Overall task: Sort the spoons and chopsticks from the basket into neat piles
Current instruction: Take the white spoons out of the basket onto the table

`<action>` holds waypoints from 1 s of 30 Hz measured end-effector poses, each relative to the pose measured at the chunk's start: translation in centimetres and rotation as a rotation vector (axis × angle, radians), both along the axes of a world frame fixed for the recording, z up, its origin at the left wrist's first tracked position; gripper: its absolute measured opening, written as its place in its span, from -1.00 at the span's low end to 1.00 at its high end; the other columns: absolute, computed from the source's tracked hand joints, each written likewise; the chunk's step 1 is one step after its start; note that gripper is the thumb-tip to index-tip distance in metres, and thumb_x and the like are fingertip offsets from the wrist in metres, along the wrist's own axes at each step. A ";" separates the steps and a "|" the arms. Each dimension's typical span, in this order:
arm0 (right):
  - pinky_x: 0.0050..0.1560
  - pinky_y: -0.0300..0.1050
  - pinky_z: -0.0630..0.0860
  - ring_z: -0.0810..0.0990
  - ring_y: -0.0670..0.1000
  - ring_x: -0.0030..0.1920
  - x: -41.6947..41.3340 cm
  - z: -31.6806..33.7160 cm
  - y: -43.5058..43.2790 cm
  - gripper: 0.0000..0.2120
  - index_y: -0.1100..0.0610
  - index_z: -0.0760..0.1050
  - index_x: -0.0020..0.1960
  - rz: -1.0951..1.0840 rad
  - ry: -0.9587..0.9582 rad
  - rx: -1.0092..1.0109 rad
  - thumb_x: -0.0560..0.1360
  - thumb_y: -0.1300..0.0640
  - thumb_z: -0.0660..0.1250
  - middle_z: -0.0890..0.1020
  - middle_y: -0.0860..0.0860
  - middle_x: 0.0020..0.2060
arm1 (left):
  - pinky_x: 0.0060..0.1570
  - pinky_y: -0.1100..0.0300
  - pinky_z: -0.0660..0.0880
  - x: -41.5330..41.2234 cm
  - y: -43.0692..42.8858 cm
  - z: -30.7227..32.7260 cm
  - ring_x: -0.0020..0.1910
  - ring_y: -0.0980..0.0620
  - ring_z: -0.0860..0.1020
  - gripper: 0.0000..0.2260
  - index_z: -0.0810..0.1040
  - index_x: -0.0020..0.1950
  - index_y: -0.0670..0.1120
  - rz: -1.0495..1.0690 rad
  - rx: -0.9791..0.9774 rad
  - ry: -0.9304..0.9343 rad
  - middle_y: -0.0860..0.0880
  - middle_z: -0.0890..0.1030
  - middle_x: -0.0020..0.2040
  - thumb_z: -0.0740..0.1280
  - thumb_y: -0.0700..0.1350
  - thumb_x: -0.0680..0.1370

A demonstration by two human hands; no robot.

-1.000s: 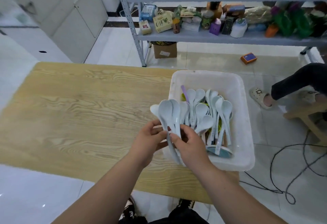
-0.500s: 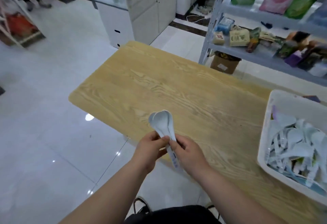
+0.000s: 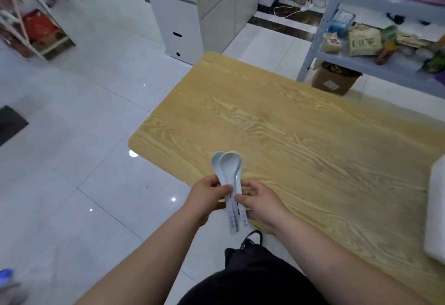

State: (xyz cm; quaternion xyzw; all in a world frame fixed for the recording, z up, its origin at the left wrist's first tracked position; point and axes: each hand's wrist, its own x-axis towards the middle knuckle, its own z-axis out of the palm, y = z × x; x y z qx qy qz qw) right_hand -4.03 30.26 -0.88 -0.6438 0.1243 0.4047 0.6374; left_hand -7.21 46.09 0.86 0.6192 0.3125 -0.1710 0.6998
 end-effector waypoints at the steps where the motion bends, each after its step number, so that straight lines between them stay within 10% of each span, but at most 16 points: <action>1: 0.08 0.14 0.66 0.73 0.13 0.00 1.0 -0.4 0.9 -0.68 0.10 0.51 0.27 -0.007 0.026 0.026 0.56 0.33 0.37 0.71 0.16 0.03 | -0.15 0.09 0.65 0.9 0.9 -0.2 -0.05 -0.11 0.71 -0.82 0.62 0.14 -0.22 -0.008 0.007 0.009 -0.16 0.72 -0.01 0.35 -0.31 0.55; 16: 0.12 0.19 0.63 0.71 0.19 0.00 12.6 -5.7 19.6 -0.72 0.18 0.47 0.20 -0.106 0.143 -0.046 0.53 0.36 0.40 0.68 0.21 0.04 | -0.03 -0.04 0.66 12.8 17.9 -6.8 -0.08 -0.13 0.71 -0.80 0.60 0.11 -0.18 -0.014 0.085 0.122 -0.22 0.69 0.01 0.36 -0.32 0.51; 30: 0.01 0.01 0.62 0.69 0.04 -0.06 22.2 -10.2 32.1 -0.76 -0.03 0.50 -0.15 -0.282 -0.022 -0.487 0.45 0.29 0.44 0.68 -0.05 -0.15 | -0.26 0.19 0.48 27.0 29.9 -13.0 -0.13 0.01 0.64 -0.82 0.59 0.06 -0.10 -0.530 0.480 0.094 -0.01 0.67 -0.11 0.43 -0.10 0.50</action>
